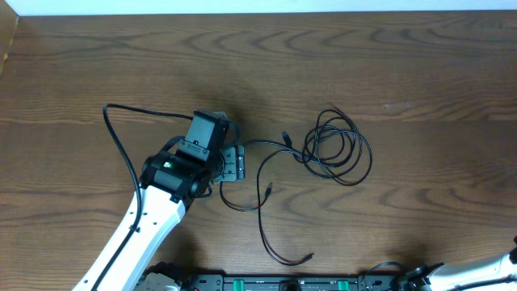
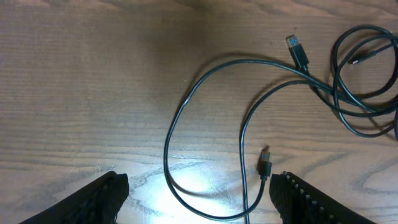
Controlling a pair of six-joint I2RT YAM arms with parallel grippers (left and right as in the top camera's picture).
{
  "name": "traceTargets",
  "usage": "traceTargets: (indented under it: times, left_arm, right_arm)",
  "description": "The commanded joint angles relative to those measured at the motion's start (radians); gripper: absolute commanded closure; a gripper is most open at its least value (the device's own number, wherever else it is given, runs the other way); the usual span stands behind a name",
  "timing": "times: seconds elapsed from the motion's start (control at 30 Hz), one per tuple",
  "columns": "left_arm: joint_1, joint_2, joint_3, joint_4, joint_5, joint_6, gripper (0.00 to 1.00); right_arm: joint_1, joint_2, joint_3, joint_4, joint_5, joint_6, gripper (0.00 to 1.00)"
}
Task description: Untangle cables
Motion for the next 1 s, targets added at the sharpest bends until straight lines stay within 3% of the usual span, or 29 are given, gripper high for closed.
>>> traceTargets:
  times: [0.0,0.43,0.73,0.97]
  left_arm:
    - [-0.003,0.002,-0.016,0.004,-0.002,0.01,0.22]
    - [-0.003,0.002,-0.016,0.006,-0.002,0.01,0.22]
    - [-0.003,0.002,-0.015,0.023,-0.002,0.01,0.22]
    - [-0.003,0.002,-0.016,0.03,-0.006,0.016,0.22]
  right_arm:
    - [0.036,-0.001,0.011,-0.06,0.064,-0.054,0.01]
    - [0.101,-0.001,0.011,-0.479,0.188,-0.068,0.01]
    - [0.309,0.0,-0.048,-0.629,-0.08,-0.571,0.01]
    - [0.61,0.0,-0.186,-0.696,-0.08,-0.74,0.01]
